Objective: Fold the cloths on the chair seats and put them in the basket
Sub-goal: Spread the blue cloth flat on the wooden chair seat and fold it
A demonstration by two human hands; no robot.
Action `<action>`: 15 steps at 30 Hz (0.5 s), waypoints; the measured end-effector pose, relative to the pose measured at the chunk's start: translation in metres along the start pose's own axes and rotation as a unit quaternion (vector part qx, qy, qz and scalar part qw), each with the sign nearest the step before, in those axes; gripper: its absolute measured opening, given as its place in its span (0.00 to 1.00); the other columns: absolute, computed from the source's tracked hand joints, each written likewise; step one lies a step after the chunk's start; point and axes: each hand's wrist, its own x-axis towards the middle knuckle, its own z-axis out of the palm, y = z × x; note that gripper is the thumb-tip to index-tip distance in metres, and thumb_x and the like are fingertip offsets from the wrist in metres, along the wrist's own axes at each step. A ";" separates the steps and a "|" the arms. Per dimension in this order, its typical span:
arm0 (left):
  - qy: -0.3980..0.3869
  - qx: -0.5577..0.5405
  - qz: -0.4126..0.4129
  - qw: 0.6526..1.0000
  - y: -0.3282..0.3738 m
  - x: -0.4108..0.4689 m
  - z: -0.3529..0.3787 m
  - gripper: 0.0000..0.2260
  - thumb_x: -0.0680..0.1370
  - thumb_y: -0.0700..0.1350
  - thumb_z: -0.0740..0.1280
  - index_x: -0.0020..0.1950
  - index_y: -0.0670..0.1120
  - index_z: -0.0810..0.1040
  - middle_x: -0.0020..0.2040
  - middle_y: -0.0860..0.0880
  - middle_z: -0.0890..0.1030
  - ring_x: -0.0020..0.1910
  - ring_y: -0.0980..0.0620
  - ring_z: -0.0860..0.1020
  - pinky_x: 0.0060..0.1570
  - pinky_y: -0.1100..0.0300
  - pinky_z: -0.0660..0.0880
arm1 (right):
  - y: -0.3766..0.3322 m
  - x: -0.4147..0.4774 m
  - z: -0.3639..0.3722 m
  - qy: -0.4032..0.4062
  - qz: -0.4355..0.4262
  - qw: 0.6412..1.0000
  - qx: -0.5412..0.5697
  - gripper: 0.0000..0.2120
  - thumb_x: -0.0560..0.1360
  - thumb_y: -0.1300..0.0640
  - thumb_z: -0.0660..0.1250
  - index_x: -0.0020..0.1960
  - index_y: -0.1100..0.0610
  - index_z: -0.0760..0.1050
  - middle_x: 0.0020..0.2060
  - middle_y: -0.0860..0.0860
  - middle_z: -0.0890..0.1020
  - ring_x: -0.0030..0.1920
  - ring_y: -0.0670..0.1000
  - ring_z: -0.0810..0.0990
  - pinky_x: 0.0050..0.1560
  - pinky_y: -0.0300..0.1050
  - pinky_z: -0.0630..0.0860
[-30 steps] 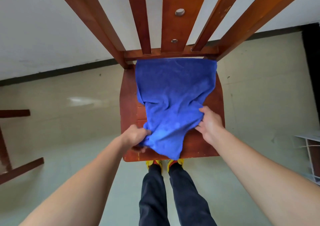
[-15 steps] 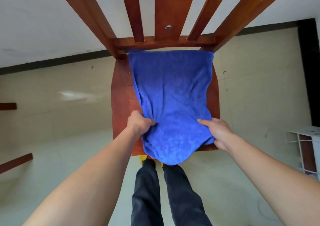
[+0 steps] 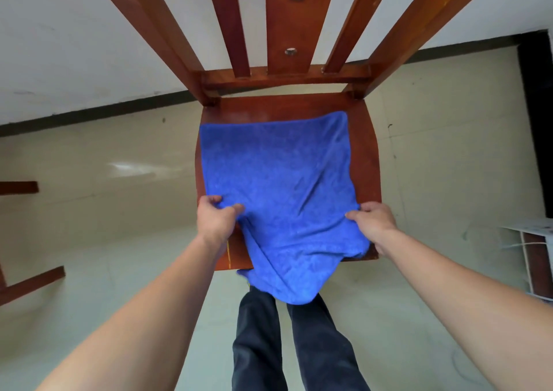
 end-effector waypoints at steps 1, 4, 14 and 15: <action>0.007 -0.037 -0.003 0.999 0.006 0.003 0.002 0.22 0.69 0.36 0.75 0.59 0.43 0.70 0.50 0.45 0.76 0.45 0.48 0.77 0.48 0.53 0.76 | -0.010 0.004 -0.002 0.007 -0.002 1.000 0.014 0.09 0.67 0.57 0.74 0.46 0.58 0.80 0.47 0.58 0.84 0.48 0.59 0.83 0.52 0.55 0.79; 0.034 -0.102 -0.005 0.994 0.024 0.017 0.003 0.28 0.70 0.36 0.74 0.66 0.41 0.67 0.55 0.46 0.75 0.49 0.49 0.76 0.47 0.60 0.74 | -0.043 0.018 -0.005 0.003 -0.015 0.997 0.075 0.19 0.68 0.54 0.75 0.57 0.55 0.77 0.54 0.56 0.82 0.53 0.57 0.82 0.55 0.53 0.78; 0.024 -0.126 -0.013 0.992 0.092 0.077 0.002 0.23 0.68 0.37 0.75 0.59 0.46 0.71 0.52 0.44 0.79 0.45 0.45 0.80 0.39 0.54 0.79 | -0.135 0.063 0.008 -0.014 -0.030 0.976 0.216 0.09 0.71 0.60 0.73 0.49 0.55 0.76 0.53 0.55 0.82 0.52 0.54 0.81 0.55 0.54 0.79; 0.016 -0.120 -0.007 0.993 0.097 0.079 0.002 0.21 0.68 0.37 0.74 0.57 0.46 0.71 0.50 0.44 0.79 0.42 0.46 0.79 0.36 0.56 0.77 | -0.138 0.065 0.006 0.002 -0.033 0.974 0.225 0.08 0.72 0.61 0.72 0.49 0.55 0.77 0.53 0.55 0.82 0.52 0.54 0.81 0.54 0.54 0.79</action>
